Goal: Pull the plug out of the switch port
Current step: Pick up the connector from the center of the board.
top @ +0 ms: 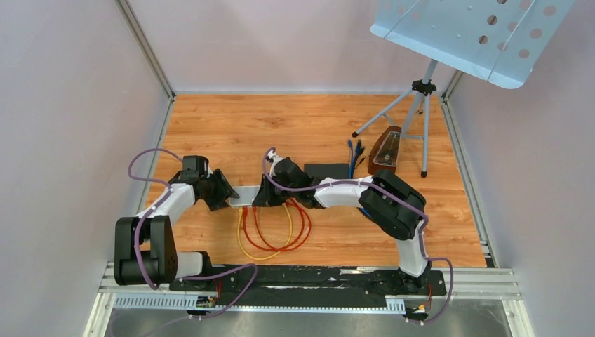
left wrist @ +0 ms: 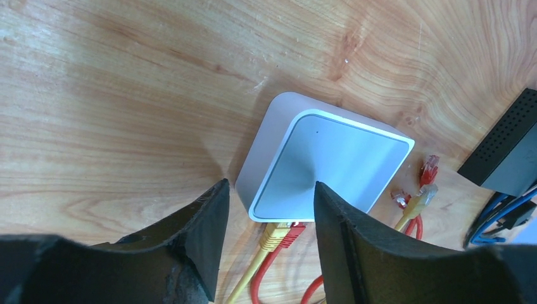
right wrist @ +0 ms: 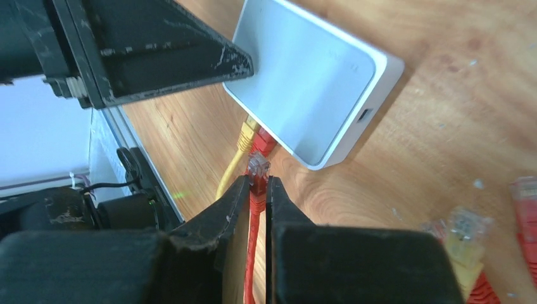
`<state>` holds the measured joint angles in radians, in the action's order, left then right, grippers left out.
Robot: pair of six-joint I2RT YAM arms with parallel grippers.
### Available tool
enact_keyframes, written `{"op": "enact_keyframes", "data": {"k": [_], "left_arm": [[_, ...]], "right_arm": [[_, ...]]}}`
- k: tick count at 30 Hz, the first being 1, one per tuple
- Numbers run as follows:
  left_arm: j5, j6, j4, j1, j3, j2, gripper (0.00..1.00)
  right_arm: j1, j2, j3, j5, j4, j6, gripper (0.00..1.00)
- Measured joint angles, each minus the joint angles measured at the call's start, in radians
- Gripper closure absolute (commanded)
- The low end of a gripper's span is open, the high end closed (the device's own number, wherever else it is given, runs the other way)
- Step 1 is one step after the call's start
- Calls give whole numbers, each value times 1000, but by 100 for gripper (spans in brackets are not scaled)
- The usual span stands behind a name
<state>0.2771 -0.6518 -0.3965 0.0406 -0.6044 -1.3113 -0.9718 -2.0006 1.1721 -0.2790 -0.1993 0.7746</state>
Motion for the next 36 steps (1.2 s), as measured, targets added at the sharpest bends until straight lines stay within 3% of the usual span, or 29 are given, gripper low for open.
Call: {"op": "enact_keyframes", "data": {"k": [4, 9, 20, 36], "left_arm": [[-3, 0, -7, 0, 0, 19, 33], [-2, -1, -13, 0, 0, 48, 29], [-9, -20, -53, 0, -11, 142, 22], [-144, -39, -138, -1, -23, 342, 9]], "right_arm": [[25, 10, 16, 5, 27, -11, 70], [40, 13, 19, 4, 80, -48, 59], [8, 169, -87, -169, 201, -193, 60], [-92, 69, -47, -246, 345, -302, 61]]}}
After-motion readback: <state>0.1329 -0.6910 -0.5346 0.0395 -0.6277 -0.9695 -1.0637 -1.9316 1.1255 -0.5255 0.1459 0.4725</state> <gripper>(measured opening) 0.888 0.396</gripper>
